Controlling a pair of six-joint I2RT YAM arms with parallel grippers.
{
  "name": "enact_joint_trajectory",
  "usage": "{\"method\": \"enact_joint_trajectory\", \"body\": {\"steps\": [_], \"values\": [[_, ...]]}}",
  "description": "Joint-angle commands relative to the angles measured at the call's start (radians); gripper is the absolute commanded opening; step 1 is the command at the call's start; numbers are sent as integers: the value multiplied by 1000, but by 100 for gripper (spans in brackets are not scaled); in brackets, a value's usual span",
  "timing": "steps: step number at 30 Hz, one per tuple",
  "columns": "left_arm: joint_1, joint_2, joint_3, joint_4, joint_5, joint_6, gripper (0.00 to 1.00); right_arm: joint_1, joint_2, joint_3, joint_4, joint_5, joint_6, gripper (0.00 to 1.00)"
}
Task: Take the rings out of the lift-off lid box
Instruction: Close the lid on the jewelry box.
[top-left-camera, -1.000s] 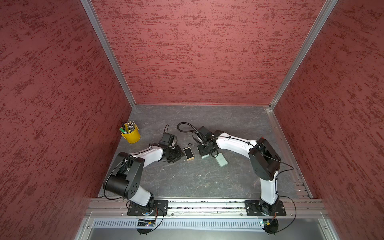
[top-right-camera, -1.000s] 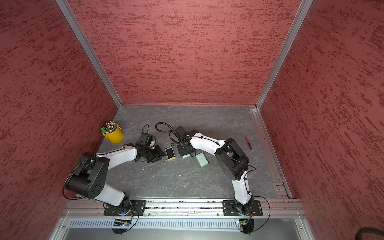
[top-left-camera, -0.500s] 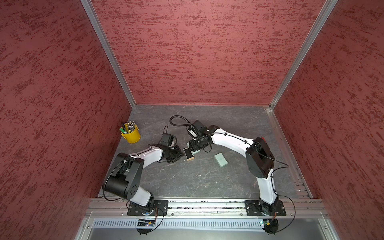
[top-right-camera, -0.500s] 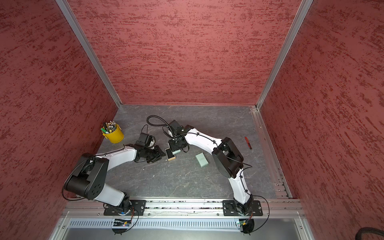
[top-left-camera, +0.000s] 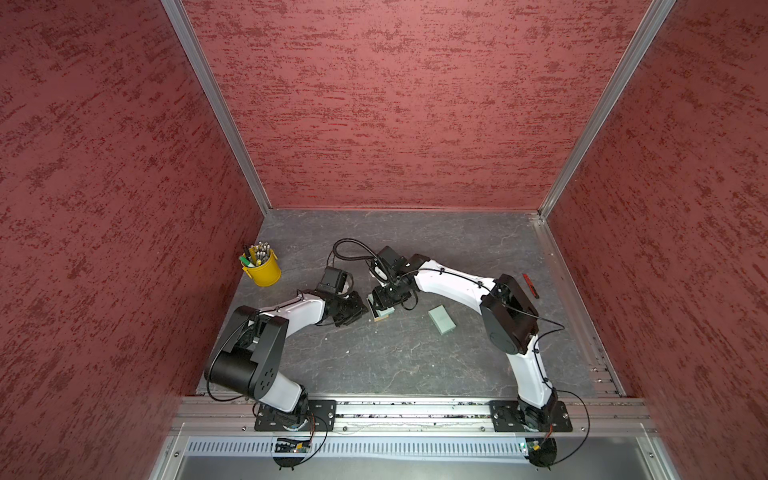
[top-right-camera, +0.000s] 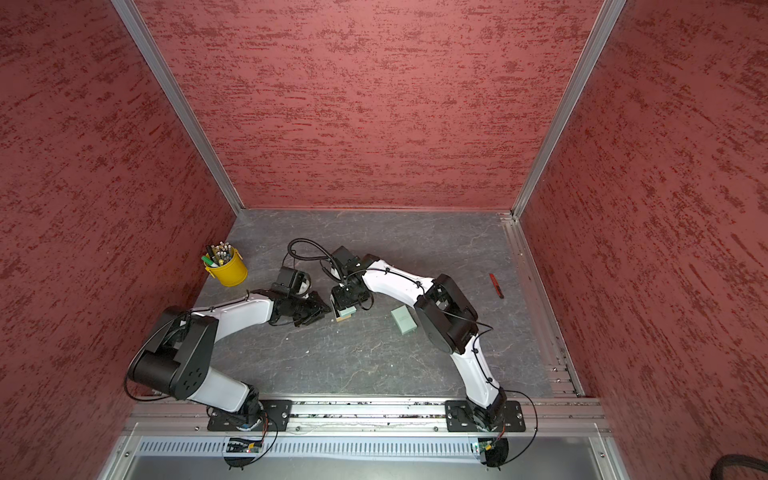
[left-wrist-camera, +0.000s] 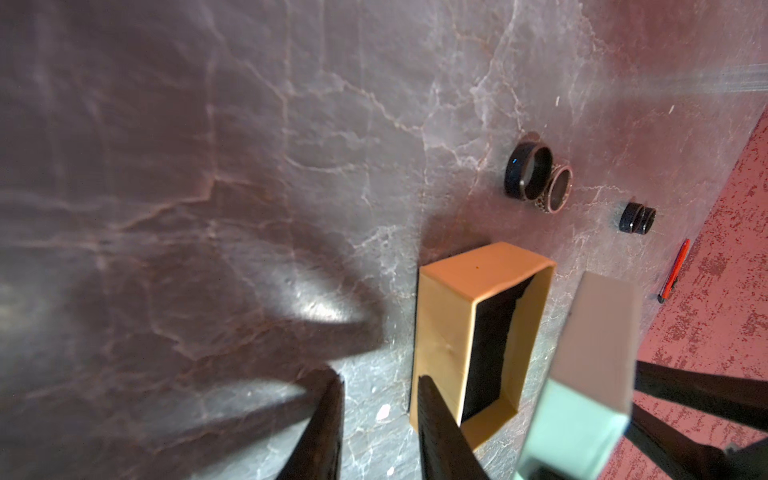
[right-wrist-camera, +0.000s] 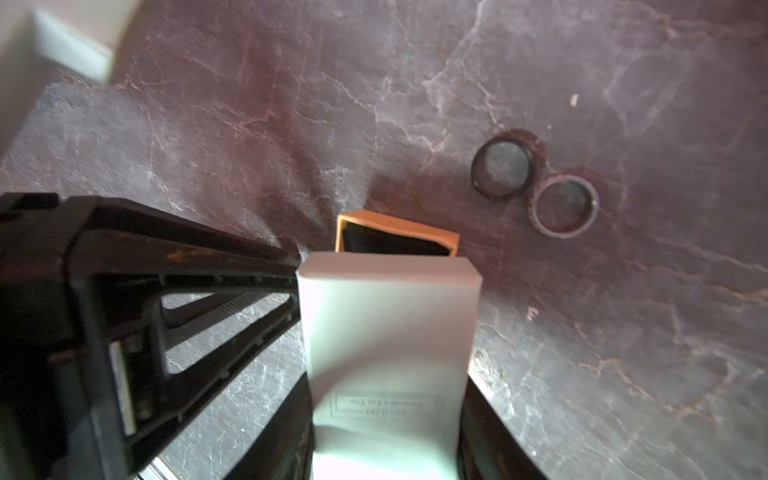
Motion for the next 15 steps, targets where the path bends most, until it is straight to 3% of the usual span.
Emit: {"method": "enact_joint_trajectory", "body": {"steps": [1, 15], "values": [[-6, 9, -13, 20, 12, -1, 31, 4, 20, 32, -10, -20, 12, 50], [-19, 12, -21, 61, 18, -17, 24, 7, 45, 65, -30, -31, 32, 50]]}}
